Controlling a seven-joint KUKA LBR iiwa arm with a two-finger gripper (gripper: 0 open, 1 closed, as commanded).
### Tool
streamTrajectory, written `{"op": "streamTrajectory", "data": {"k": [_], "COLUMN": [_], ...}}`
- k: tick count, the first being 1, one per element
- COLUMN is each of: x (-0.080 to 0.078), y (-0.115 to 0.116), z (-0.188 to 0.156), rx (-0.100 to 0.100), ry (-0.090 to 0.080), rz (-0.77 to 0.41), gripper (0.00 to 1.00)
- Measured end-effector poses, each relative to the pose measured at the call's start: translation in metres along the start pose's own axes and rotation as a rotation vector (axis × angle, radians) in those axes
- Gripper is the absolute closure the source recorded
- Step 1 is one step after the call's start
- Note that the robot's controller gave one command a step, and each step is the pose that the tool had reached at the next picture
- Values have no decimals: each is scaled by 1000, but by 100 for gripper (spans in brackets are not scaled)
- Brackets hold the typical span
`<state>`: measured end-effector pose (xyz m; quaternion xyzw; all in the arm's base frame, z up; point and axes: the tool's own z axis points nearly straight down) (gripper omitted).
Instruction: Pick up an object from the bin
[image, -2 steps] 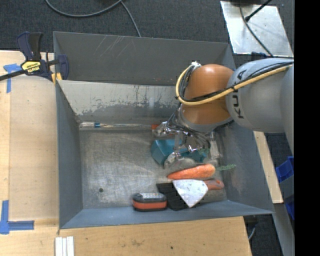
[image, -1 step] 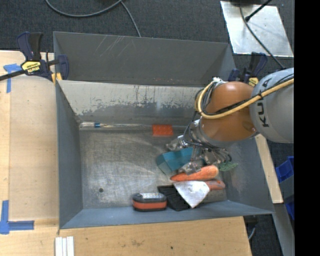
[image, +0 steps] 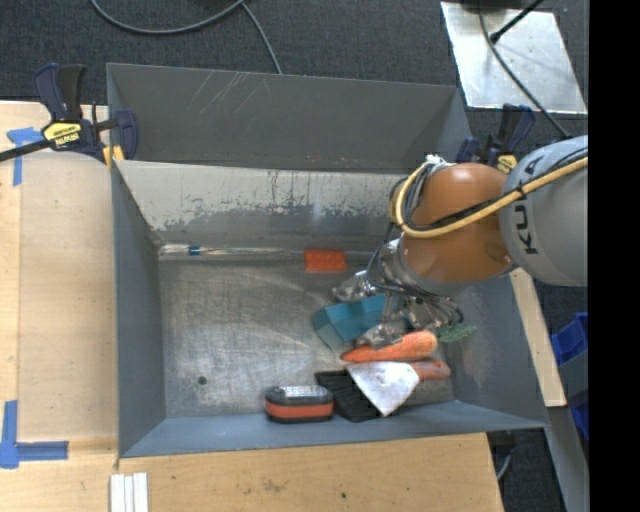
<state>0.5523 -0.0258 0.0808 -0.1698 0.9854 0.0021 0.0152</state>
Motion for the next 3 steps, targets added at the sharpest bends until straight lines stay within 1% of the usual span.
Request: {"op": "streamTrajectory", "data": {"k": [1, 2, 3], "x": [3, 3, 4], "y": [-3, -3, -7], "z": [-106, -106, -128], "rx": [-2, -2, -6], "ry": [35, 35, 39], "rz": [28, 28, -45], "gripper": [100, 100, 100]}}
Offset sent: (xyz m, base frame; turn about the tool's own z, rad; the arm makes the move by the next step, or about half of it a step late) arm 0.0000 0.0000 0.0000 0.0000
